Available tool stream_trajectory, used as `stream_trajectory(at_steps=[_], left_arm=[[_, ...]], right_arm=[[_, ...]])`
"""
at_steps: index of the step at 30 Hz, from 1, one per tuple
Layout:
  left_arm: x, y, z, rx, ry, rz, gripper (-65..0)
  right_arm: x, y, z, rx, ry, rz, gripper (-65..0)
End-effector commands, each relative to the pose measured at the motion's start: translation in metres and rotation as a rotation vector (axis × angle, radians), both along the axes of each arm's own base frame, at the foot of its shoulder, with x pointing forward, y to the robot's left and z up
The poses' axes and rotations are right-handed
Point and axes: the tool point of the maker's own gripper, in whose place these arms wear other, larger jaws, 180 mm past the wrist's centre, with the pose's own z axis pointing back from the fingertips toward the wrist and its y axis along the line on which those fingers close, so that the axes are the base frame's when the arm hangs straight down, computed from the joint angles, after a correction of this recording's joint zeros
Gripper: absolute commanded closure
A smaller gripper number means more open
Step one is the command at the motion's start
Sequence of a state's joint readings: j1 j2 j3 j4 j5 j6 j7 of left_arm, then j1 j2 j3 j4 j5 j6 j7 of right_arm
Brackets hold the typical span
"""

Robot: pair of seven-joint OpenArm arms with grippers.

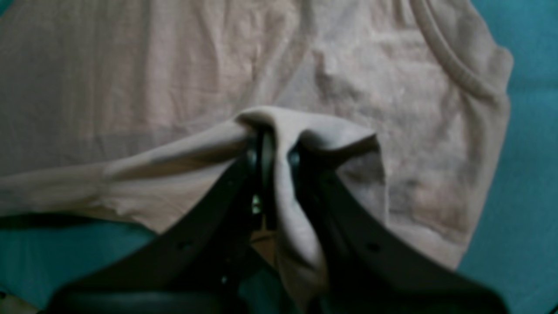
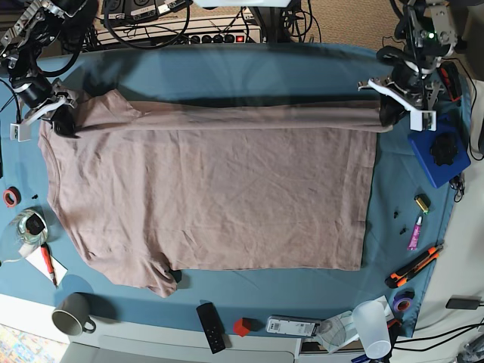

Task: Fold the T-shirt properly
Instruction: 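Lay the held shoulder edge down across the shirt body with both grippers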

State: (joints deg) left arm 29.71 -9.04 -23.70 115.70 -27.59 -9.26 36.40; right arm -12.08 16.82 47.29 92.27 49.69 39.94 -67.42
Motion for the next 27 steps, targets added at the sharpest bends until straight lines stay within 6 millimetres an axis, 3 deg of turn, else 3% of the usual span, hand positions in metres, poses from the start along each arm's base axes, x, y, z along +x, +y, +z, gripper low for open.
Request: stream_trajectory(at_steps=[1, 9, 17, 22, 27], left_arm=[[0.008, 0.005, 0.010, 0.014, -0.044, 0.007, 0.0], [0.024, 0.008, 0.022, 0.038, -0.087, -0.013, 0.0], [0.038, -0.015, 0.024, 0.071, -0.110, -0.089, 0.0], [0.051, -0.023, 0.028, 0.133, -0.139, -0.122, 0.0], [0.062, -0.016, 0.014, 0.121, -0.114, -0.099, 0.0]], right_arm=[[0.010, -0.008, 0.017, -0.032, -0.058, -0.004, 0.0], [0.021, -0.020, 0.022, -0.103, -0.076, -0.031, 0.0], [0.046, -0.002, 0.014, -0.173, -0.047, 0.040, 0.0], [0.060, -0.007, 0.018, -0.237, -0.058, 0.020, 0.0], [0.073, -0.012, 0.024, -0.238, -0.083, 0.003, 0.0]])
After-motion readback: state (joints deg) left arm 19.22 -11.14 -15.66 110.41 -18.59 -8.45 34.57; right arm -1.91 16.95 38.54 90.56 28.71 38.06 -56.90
